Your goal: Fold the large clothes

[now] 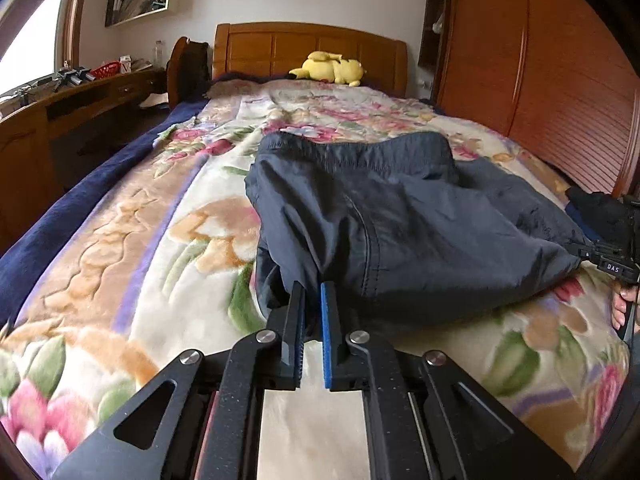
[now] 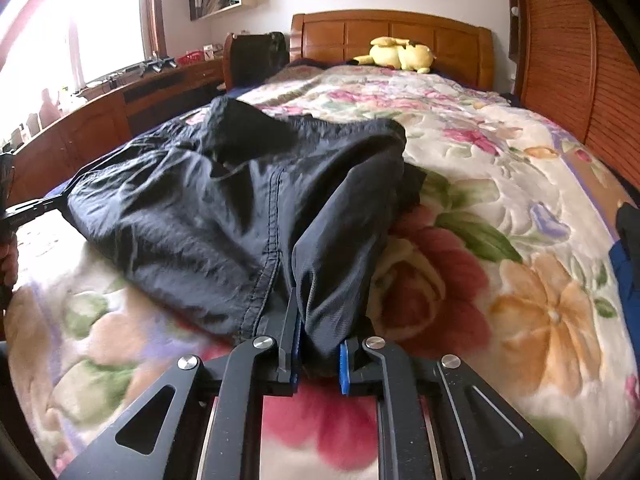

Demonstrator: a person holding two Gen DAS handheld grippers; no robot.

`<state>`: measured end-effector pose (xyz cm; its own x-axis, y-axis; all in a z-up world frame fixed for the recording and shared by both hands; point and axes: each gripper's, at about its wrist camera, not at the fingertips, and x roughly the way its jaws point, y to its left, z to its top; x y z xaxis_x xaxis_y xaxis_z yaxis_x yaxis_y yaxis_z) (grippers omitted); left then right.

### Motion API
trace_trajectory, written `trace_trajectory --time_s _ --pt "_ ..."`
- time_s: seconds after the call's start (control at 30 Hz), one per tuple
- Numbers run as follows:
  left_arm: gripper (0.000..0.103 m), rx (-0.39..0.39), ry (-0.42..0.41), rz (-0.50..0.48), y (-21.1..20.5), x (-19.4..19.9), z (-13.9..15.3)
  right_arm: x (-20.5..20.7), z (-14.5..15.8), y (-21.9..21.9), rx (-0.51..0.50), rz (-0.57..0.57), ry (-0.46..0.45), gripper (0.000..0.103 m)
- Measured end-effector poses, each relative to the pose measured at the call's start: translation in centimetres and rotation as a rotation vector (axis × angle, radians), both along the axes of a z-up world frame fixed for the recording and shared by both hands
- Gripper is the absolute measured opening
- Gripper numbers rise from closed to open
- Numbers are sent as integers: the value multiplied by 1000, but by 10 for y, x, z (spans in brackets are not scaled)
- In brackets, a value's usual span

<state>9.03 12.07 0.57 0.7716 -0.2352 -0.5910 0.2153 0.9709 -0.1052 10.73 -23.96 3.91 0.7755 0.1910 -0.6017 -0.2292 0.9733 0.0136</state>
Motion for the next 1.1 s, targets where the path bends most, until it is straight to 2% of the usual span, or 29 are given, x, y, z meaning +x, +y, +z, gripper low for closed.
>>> trace_trajectory --time_s 0.33,0.43,0.63,0.8,0.97,1.1 --pt "7 -19 -47 -29 0 -84 6 -75 11 -4 -58 10 2 13" --pt "7 9 -38 -8 -1 -98 0 -99 15 -6 -51 23 24 13" --pt "7 -11 -43 2 3 -99 -4 -102 18 -6 -53 -5 56 13" --pt "7 3 -64 15 1 -101 -7 -106 23 1 -64 -44 58 16" --pt "8 -8 -69 13 2 -103 -9 -107 24 -3 -27 -98 49 28" --pt "10 -29 -63 17 7 -104 -10 -114 31 -5 -38 -131 24 35"
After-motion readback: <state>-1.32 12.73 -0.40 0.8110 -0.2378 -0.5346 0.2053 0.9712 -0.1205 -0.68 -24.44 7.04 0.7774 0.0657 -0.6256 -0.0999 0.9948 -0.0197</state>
